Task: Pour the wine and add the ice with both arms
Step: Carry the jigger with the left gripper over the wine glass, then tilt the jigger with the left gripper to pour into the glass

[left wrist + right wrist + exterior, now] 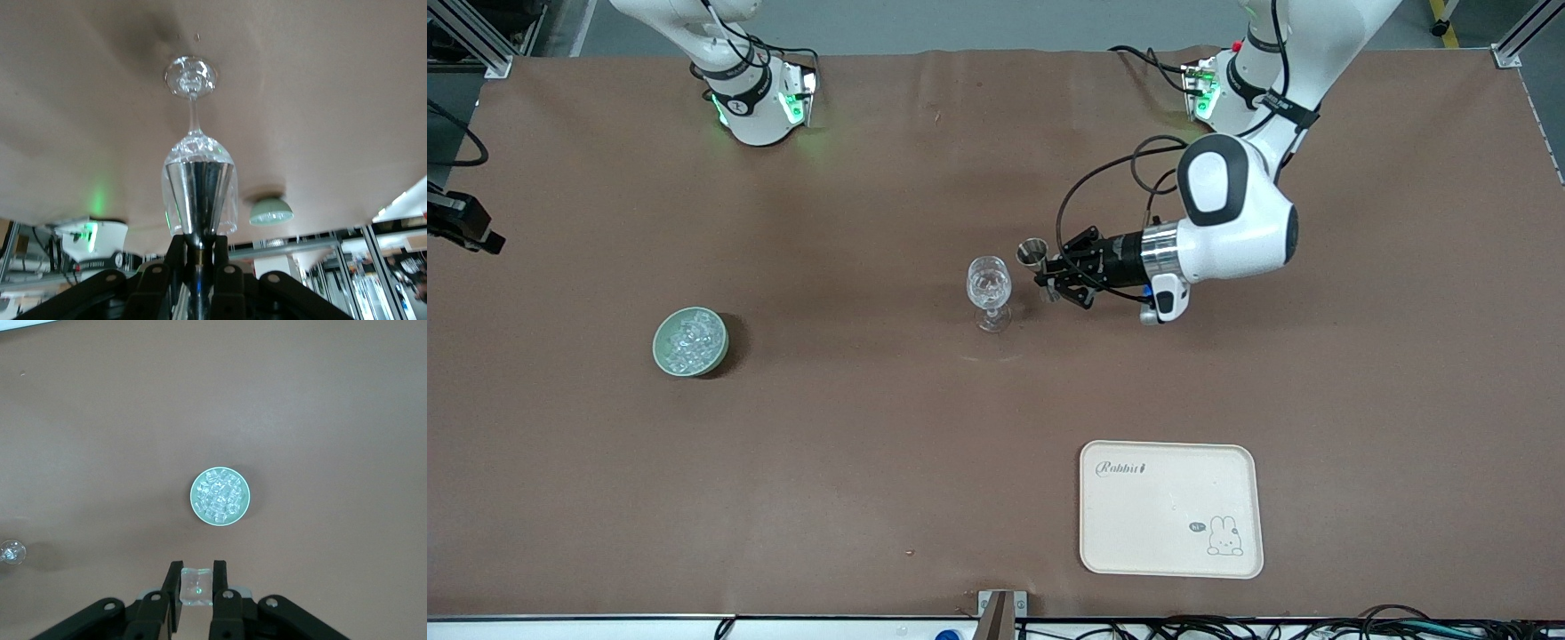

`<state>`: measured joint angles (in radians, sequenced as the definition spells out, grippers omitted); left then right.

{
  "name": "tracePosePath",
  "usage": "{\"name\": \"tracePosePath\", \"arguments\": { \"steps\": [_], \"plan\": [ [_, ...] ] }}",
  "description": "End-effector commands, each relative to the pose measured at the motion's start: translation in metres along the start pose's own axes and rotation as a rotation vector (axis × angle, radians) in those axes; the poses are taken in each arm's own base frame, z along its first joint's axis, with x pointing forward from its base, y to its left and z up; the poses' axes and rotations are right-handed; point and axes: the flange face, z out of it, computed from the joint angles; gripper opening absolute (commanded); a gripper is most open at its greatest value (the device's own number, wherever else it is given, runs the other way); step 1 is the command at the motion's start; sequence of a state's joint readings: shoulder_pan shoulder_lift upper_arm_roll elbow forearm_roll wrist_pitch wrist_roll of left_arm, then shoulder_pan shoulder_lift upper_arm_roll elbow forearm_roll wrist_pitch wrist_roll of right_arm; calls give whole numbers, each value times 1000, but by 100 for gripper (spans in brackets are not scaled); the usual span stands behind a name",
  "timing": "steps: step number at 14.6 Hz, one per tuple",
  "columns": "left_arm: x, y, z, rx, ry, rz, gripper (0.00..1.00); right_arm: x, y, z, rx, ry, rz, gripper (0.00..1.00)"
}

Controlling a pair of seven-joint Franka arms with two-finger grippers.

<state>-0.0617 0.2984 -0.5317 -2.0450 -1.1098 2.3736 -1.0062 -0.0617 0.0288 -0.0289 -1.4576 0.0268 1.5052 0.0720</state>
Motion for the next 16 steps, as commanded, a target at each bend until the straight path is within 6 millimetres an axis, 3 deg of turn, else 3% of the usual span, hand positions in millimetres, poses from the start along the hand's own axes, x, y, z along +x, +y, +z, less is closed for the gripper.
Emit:
{"name": "tracePosePath", "arguments": {
  "steps": [1,8,16],
  "plan": [
    [-18,6,10,17,68,10,0,-2,-1,-2,14,-6,8,1],
    [-32,37,12,41,209,-25,0,-3,-1,-2,14,-8,8,1],
    [-62,36,39,83,358,38,0,-2,-2,-2,14,-6,6,1]
  ]
}}
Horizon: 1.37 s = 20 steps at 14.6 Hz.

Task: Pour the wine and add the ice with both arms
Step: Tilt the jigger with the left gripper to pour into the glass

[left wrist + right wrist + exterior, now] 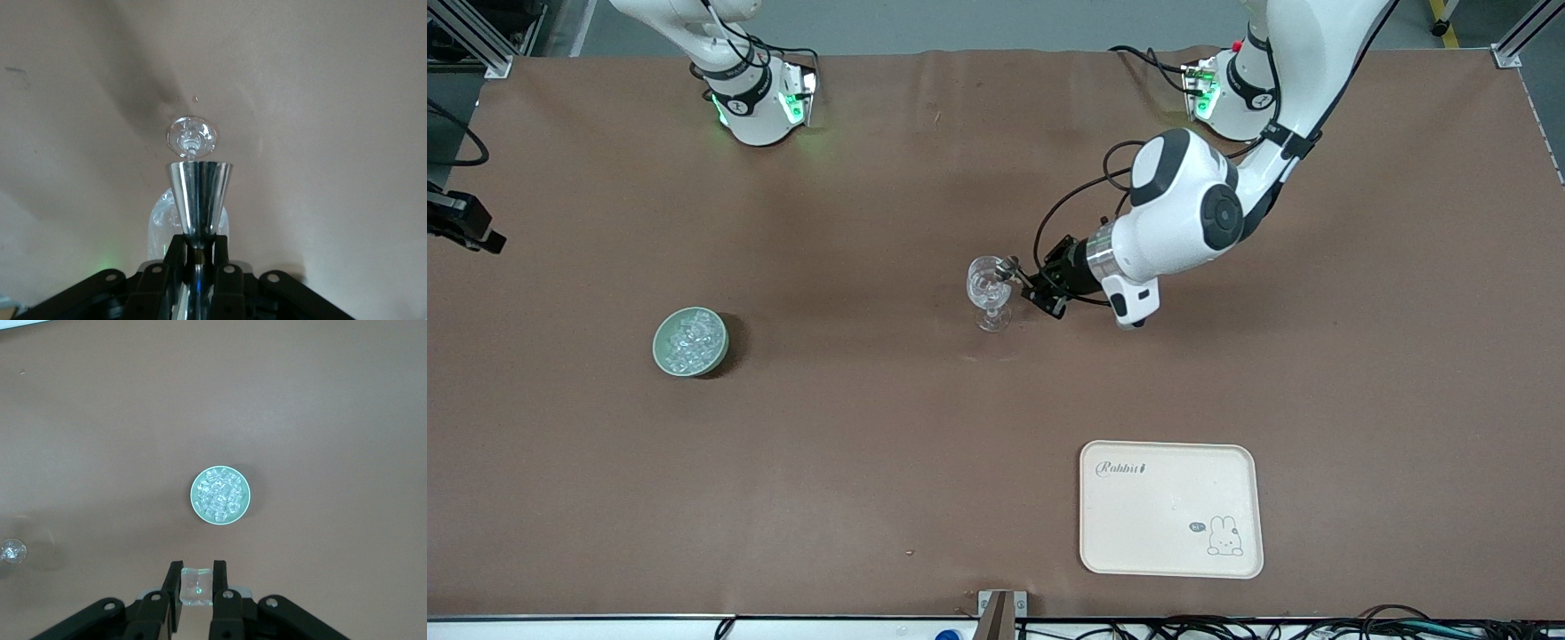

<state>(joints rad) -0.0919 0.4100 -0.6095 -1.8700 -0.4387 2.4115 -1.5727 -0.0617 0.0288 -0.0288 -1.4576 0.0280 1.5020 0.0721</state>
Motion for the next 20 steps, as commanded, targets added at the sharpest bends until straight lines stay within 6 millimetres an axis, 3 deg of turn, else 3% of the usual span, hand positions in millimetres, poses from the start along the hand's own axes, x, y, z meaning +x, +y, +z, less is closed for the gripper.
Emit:
{"name": "tracePosePath", "arguments": {
  "steps": [1,8,14,20],
  "plan": [
    [-17,4,5,-8,48,30,0,-2,-1,-2,13,-3,7,1],
    [-29,-1,10,-3,136,92,0,-2,-2,-2,15,-3,6,1],
    [-54,-11,15,-25,247,135,0,-2,-1,-2,15,-3,8,1],
    [-55,-11,11,14,306,145,0,-2,0,-2,15,-3,9,1]
  ]
}}
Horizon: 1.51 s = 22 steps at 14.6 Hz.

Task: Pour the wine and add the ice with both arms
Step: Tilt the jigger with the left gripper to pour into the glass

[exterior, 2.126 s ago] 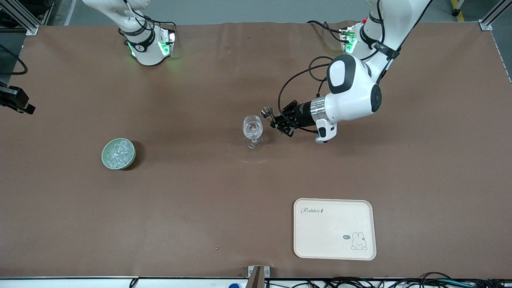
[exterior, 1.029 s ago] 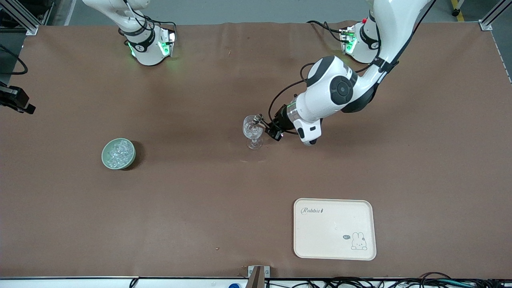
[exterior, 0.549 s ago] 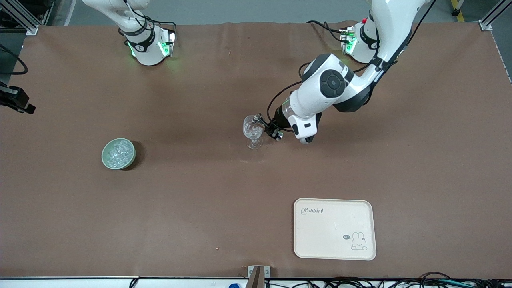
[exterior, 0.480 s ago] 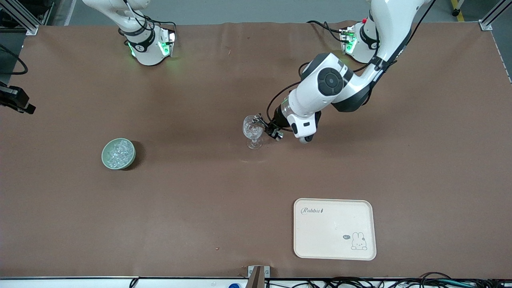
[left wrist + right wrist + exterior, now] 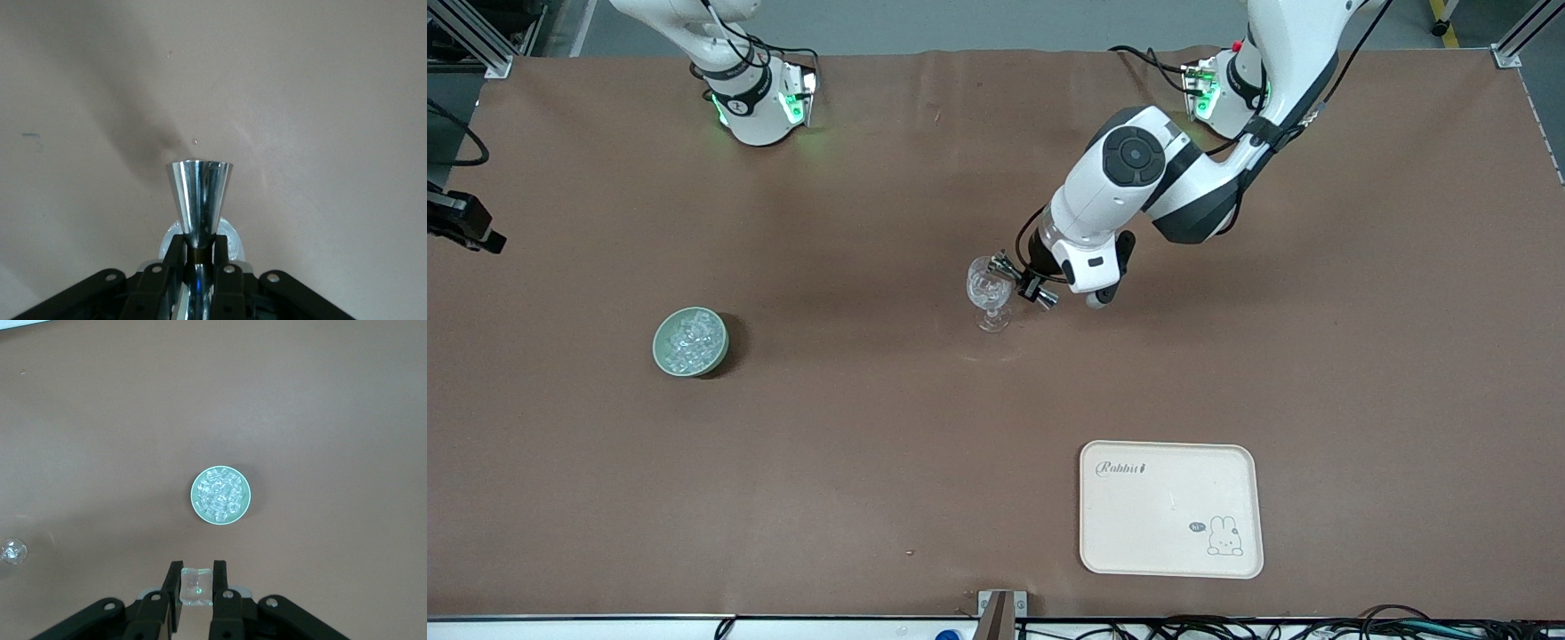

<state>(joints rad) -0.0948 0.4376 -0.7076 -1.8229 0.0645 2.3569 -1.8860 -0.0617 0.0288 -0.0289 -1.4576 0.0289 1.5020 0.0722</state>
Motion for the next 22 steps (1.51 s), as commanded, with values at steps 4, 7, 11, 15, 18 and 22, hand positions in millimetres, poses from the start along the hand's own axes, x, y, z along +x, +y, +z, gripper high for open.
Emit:
{"name": "tracePosePath", "arguments": {
  "steps": [4,7,11,15,18,22],
  "plan": [
    [-3,3,-4,21,17,5,0,-2,0,-2,14,-3,9,1],
    [-4,2,-5,30,-7,-11,0,-2,0,-2,14,-3,9,1],
    [8,5,-9,49,-95,-28,0,-2,0,-2,14,-3,9,1],
    [44,8,-29,63,-221,-40,0,-2,0,-2,15,-3,9,1],
    [89,13,-47,49,-298,-77,0,-3,-11,-2,16,-6,38,1],
    [182,19,-75,-10,-456,-187,0,-20,-99,2,20,-26,125,1]
  ]
}}
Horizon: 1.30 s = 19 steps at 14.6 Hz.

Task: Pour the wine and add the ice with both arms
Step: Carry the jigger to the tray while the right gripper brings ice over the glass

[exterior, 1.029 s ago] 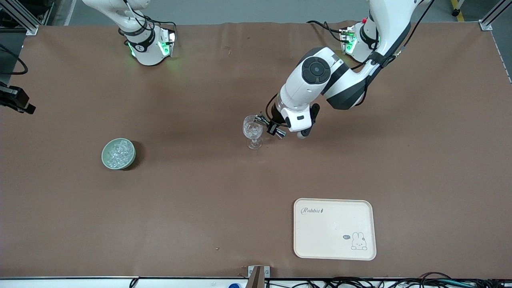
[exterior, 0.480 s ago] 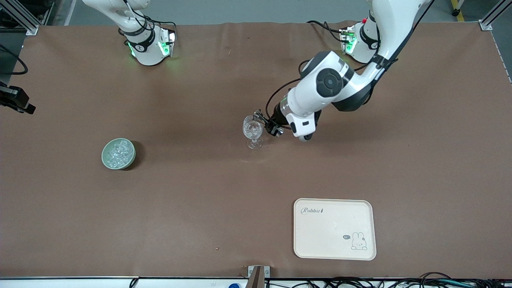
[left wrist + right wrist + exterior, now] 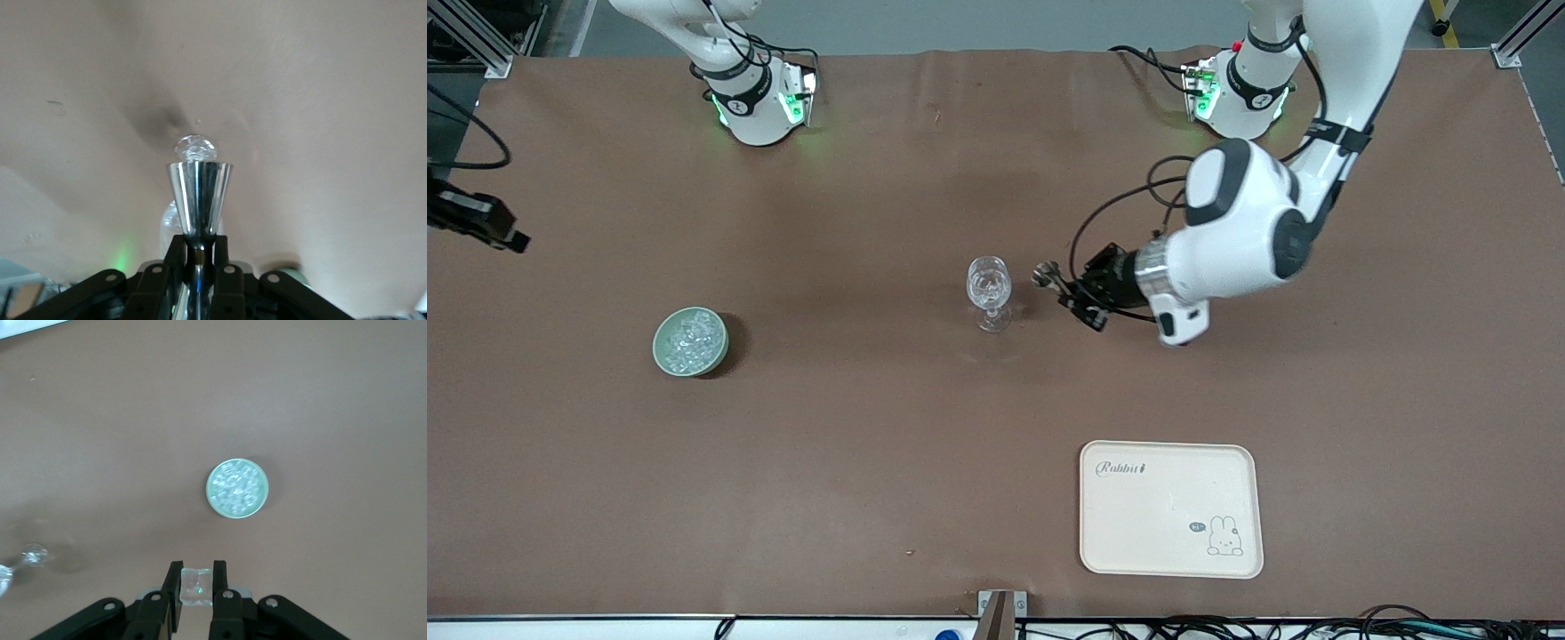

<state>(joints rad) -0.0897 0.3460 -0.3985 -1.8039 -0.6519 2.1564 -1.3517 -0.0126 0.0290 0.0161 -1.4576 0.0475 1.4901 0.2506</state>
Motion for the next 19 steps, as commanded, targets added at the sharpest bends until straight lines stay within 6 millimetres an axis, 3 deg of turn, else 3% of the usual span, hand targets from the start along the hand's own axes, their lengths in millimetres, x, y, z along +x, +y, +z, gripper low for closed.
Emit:
{"name": "tracePosePath", "arguments": {
  "steps": [1,5,8,10,11,12,16,19],
  "plan": [
    [39,9,-47,-50,-106,-31,0,-25,-69,1,6,-5,70,1],
    [126,21,-89,-148,-234,-114,0,-64,-180,21,43,-14,168,0],
    [178,41,-92,-178,-255,-176,0,-97,-263,55,79,-41,205,1],
    [214,59,-94,-240,-308,-238,0,-119,-308,76,90,-59,233,1],
    [237,61,-92,-255,-324,-276,0,-131,-326,86,93,-65,234,1],
    [249,65,-81,-261,-343,-301,0,-141,-344,100,85,-65,239,1],
    [299,87,-73,-378,-443,-387,0,-166,-406,163,76,-33,256,1],
    [316,98,-59,-454,-527,-446,0,-164,-427,215,37,14,280,1]
  ]
}}
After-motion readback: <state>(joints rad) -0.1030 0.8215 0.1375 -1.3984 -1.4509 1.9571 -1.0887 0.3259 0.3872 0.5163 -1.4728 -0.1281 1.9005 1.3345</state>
